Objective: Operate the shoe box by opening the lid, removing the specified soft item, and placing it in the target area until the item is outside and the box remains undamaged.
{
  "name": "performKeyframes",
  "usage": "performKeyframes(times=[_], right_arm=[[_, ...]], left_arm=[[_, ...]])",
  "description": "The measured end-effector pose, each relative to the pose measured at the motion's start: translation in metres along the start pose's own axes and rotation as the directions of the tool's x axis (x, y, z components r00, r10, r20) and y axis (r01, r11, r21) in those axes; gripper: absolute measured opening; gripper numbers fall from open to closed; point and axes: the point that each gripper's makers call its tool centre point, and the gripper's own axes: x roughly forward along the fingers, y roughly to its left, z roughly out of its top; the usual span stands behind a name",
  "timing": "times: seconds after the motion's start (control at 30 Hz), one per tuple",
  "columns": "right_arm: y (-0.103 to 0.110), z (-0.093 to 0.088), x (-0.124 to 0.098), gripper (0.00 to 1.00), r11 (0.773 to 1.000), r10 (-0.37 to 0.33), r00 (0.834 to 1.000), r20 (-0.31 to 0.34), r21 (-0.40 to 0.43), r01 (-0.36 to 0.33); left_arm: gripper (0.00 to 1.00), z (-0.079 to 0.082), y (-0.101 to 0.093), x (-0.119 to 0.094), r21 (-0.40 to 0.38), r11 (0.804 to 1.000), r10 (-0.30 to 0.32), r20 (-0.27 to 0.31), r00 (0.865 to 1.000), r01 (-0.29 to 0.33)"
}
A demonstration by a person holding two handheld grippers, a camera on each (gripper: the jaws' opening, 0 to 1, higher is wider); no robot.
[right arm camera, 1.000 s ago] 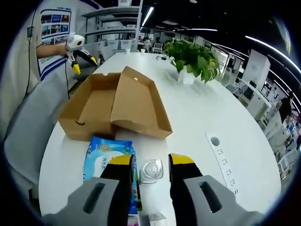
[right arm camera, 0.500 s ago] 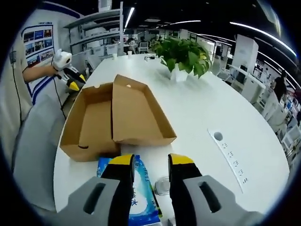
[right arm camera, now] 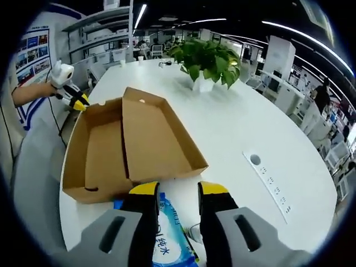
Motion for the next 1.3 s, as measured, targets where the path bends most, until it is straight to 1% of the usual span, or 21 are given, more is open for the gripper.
performKeyframes(times=[0.13, 0.23, 0.33, 0.47, 0.53, 0.67, 0.77, 0.83, 0.93, 1.0, 1.13, 1.3], right_arm=[[0.004, 0.001, 0.010, 0.27, 1.000, -0.007, 1.000, -0.010, 0.028, 0.008], [0.005, 0.004, 0.016, 0.26, 0.999, -0.020, 1.000, -0.016, 0.049, 0.021], [0.004, 0.004, 0.021, 0.26, 0.997, -0.042, 0.999, -0.034, 0.063, 0.044], [0.001, 0.000, 0.029, 0.26, 0.994, -0.066, 0.996, -0.063, 0.083, 0.071], [0.000, 0.000, 0.032, 0.25, 0.992, -0.076, 0.995, -0.070, 0.093, 0.082], [-0.006, 0.000, 0.040, 0.25, 0.982, -0.098, 0.992, -0.076, 0.155, 0.109], [-0.008, -0.002, 0.046, 0.25, 0.977, -0.108, 0.990, -0.092, 0.173, 0.123], [-0.010, -0.003, 0.052, 0.24, 0.970, -0.110, 0.989, -0.102, 0.208, 0.129], [-0.013, -0.005, 0.059, 0.24, 0.961, -0.116, 0.986, -0.116, 0.239, 0.141], [-0.014, -0.007, 0.064, 0.23, 0.949, -0.115, 0.985, -0.131, 0.278, 0.148], [-0.018, -0.009, 0.073, 0.23, 0.935, -0.119, 0.982, -0.148, 0.316, 0.161], [-0.020, -0.012, 0.081, 0.19, 0.901, -0.133, 0.975, -0.179, 0.389, 0.195]], left_arm=[[0.11, -0.003, -0.001, 0.004, -0.016, 1.000, -0.005, -0.012, 1.000, 0.005], [0.06, -0.004, -0.001, 0.005, -0.032, 0.999, -0.004, -0.011, 1.000, 0.004], [0.05, -0.005, 0.001, 0.006, -0.054, 0.999, 0.001, -0.011, 1.000, -0.001], [0.05, -0.006, 0.001, 0.006, -0.064, 0.998, -0.002, -0.011, 1.000, 0.001], [0.05, -0.006, 0.000, 0.006, -0.063, 0.998, -0.004, -0.013, 1.000, 0.003], [0.05, -0.006, 0.000, 0.006, -0.053, 0.999, -0.003, -0.023, 1.000, 0.002], [0.05, -0.006, 0.000, 0.006, -0.047, 0.999, -0.002, -0.027, 1.000, 0.001], [0.05, -0.006, 0.000, 0.006, -0.044, 0.999, -0.002, -0.028, 1.000, 0.001], [0.05, -0.006, -0.001, 0.006, -0.038, 0.999, -0.001, -0.030, 1.000, 0.000], [0.05, -0.006, -0.001, 0.006, -0.034, 0.999, -0.001, -0.032, 0.999, 0.000], [0.05, -0.006, -0.001, 0.006, -0.034, 0.999, -0.003, -0.037, 0.999, 0.002], [0.05, -0.007, -0.001, 0.006, -0.037, 0.999, -0.005, -0.036, 0.999, 0.003]])
